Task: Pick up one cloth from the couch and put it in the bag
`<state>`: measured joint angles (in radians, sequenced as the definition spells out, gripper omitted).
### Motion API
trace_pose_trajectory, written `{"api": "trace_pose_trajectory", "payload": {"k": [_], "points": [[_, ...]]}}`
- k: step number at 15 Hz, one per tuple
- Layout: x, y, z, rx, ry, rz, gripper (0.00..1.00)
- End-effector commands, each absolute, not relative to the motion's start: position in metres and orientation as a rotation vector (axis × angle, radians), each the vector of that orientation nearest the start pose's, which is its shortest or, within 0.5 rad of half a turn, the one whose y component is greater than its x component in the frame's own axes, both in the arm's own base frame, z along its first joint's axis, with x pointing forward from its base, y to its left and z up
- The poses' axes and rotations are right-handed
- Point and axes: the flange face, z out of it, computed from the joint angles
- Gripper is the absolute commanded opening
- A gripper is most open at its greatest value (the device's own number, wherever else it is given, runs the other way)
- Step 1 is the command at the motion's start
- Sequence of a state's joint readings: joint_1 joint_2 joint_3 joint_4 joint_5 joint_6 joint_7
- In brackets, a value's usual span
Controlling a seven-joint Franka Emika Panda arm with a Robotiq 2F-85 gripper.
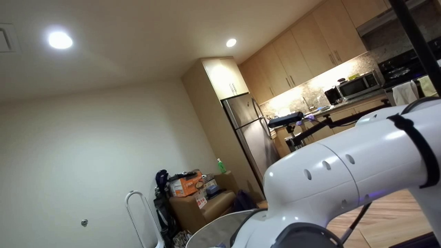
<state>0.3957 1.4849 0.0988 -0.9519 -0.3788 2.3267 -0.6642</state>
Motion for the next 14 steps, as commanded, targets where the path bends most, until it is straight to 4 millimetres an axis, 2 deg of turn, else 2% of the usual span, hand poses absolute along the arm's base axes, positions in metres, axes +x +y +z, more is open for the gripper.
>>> {"api": "trace_pose_trajectory", "payload": {"k": [1,9,13,14], "points": [[0.638,0.306,-0.077,-2.544,-2.069,0.24,0.6],[0.64,0.31,-0.073,-2.549,-2.077,0.222,0.09],[0.644,0.317,-0.066,-2.534,-2.093,0.163,0.03],[0.646,0.319,-0.064,-2.54,-2.095,0.152,0.07]]}}
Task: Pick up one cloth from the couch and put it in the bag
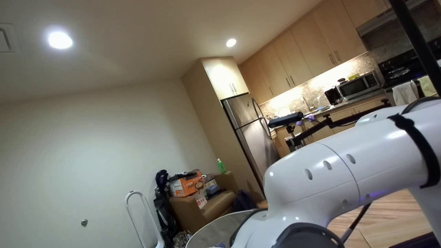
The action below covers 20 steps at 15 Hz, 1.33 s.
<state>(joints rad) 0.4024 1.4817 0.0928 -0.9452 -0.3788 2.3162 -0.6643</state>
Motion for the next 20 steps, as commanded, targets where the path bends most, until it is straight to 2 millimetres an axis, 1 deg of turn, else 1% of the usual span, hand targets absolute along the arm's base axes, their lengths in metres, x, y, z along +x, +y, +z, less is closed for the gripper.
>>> {"api": "trace_pose_trajectory", "payload": {"k": [1,2,4,5,7,8,9,12,13,16,17,18,20], "points": [[0.648,0.321,-0.06,-2.546,-2.091,0.134,0.06],[0.65,0.323,-0.057,-2.558,-2.089,0.122,0.08],[0.654,0.326,-0.05,-2.575,-2.089,0.113,0.09],[0.654,0.328,-0.048,-2.575,-2.072,0.126,0.33],[0.645,0.334,-0.05,-2.531,-2.017,0.213,0.36],[0.638,0.341,-0.052,-2.475,-2.009,0.232,0.42],[0.629,0.348,-0.055,-2.42,-2.012,0.253,0.48],[0.608,0.365,-0.063,-2.362,-1.98,0.322,0.67],[0.602,0.367,-0.067,-2.347,-1.984,0.341,0.73],[0.588,0.364,-0.082,-2.359,-2.007,0.43,0.93],[0.586,0.361,-0.085,-2.384,-2.015,0.444,0.98],[0.585,0.358,-0.089,-2.388,-2.045,0.45,1.0],[0.582,0.353,-0.095,-2.384,-2.079,0.483,1.0]]}}
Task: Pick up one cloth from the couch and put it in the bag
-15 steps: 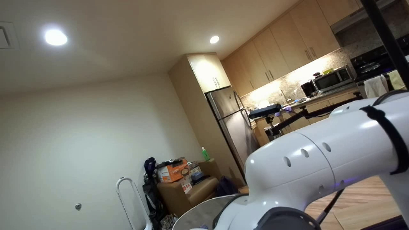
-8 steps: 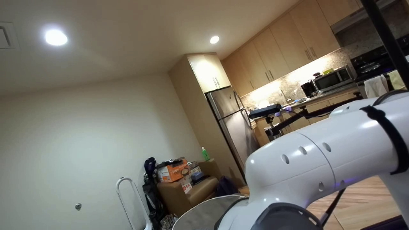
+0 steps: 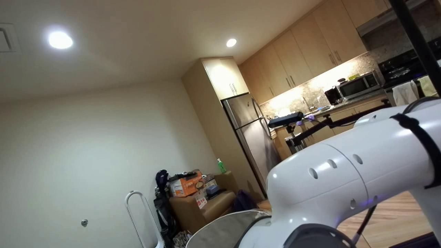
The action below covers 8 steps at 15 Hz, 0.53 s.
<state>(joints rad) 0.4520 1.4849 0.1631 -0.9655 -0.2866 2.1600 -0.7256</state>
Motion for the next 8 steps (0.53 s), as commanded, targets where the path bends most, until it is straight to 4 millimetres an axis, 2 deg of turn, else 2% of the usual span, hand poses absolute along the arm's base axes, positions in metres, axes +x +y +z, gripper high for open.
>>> {"api": "trace_pose_trajectory", "payload": {"k": [1,8], "points": [[0.582,0.352,-0.097,-2.396,-2.105,0.474,1.0],[0.594,0.351,-0.095,-2.435,-2.318,0.375,1.0]]}}
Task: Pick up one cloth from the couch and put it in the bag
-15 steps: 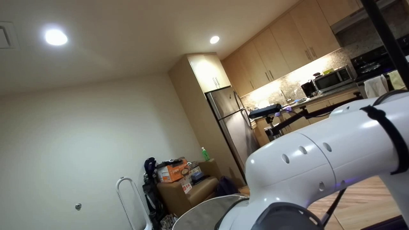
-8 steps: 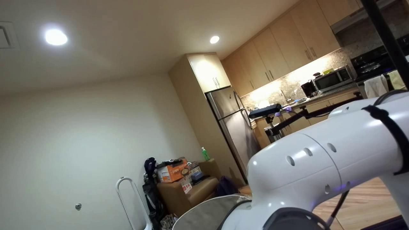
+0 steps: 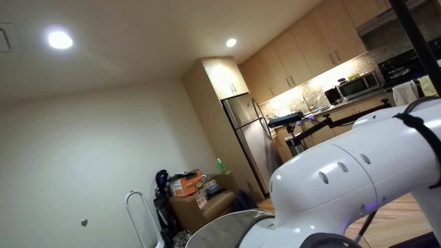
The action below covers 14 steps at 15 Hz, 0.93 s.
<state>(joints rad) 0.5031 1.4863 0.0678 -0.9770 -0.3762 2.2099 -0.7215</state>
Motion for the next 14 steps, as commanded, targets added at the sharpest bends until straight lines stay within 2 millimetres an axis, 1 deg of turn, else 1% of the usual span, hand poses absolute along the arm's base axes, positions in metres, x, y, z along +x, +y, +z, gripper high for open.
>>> {"api": "trace_pose_trajectory", "payload": {"k": [1,3,4,5,6,10,14], "points": [[0.5953,0.3519,-0.094,-2.443,-2.332,0.35,1.0],[0.5987,0.3517,-0.0931,-2.473,-2.345,0.293,1.0],[0.6002,0.3512,-0.0932,-2.484,-2.337,0.258,0.75],[0.601,0.3499,-0.0936,-2.492,-2.335,0.246,0.73],[0.601,0.3496,-0.0941,-2.492,-2.34,0.238,0.67],[0.5997,0.3467,-0.0974,-2.488,-2.334,0.231,0.39],[0.5999,0.3475,-0.0972,-2.464,-2.334,0.215,0.13]]}}
